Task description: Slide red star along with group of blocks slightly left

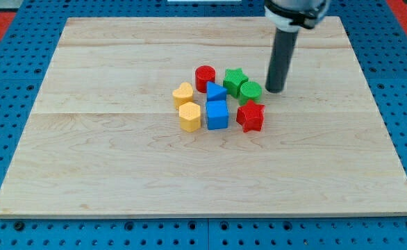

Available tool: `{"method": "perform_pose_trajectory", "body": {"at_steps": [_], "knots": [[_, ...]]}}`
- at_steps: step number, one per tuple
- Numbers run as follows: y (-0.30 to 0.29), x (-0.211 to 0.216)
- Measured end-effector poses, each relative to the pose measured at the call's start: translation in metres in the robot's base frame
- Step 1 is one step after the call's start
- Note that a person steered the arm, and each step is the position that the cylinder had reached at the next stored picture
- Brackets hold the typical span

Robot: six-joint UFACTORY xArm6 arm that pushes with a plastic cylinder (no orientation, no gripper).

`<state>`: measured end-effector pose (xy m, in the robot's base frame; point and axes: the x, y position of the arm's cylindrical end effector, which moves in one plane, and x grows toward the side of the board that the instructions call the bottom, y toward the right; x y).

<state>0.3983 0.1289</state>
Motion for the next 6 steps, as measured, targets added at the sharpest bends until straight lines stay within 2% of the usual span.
{"method": "perform_pose_trajectory", "body": {"at_steps": [1, 3, 6], "knots": [[0.004, 0.028], [-0.062, 0.076], [-0.078, 0.033]]}}
